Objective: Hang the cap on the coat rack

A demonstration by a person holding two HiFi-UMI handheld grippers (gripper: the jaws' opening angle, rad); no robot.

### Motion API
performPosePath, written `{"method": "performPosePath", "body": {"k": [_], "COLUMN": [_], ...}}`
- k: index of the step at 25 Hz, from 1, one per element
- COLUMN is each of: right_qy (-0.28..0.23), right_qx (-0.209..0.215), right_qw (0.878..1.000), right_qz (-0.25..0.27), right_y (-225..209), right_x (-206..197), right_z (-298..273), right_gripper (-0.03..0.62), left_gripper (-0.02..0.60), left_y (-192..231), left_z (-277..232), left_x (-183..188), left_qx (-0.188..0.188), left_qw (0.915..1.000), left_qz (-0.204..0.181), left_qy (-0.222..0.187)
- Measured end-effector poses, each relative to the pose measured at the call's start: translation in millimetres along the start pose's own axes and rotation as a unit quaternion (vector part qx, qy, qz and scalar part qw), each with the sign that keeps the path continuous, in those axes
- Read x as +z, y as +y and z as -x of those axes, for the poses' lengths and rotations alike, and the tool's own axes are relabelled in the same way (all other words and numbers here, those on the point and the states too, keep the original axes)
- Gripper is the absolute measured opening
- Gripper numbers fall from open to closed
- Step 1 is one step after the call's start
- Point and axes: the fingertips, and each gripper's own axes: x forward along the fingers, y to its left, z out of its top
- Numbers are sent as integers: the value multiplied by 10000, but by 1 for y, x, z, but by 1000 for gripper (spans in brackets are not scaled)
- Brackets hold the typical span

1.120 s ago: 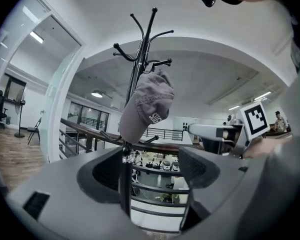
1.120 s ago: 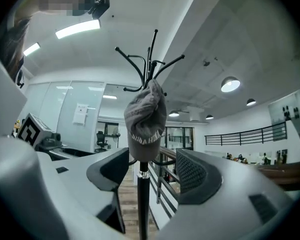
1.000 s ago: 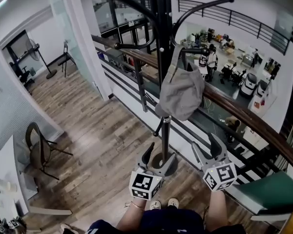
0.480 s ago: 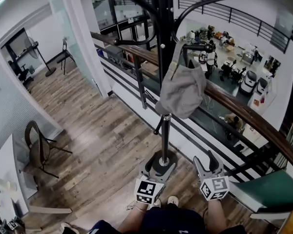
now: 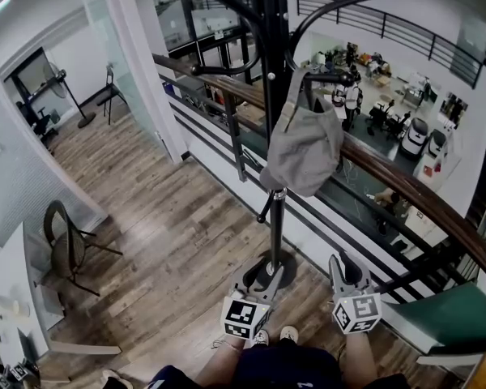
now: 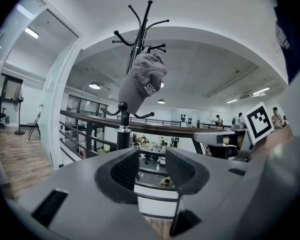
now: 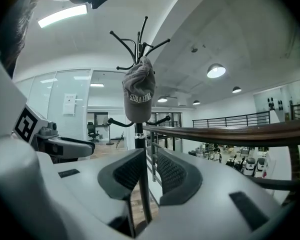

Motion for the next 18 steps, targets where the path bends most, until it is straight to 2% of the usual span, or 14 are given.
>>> {"method": "performPosePath", "body": {"k": [3,5,9,18], "right_qy": [-12,-34,-102,-170], "right_qx": [7,81,110,-15], "right_qw": [10000,9998,9995,9997], "right_qz": [-37,-180,-288,186], "right_y": [3,7,10,14], "right_x": [2,3,7,21], "right_z": [0,-1,0,3], "right_gripper": [21,9,9,8], "left_gripper": [71,7,3,3], "left_y": [5,10,9,11], "left_z": [5,8,9,17], "left_x": [-1,4,7,7], "left_qx": [159,307,241,344], "left_qw": [9997,9990,9991,9986], "left_qz": [166,179,182,190], "left_qy": [-111,-283,-300,-367]}}
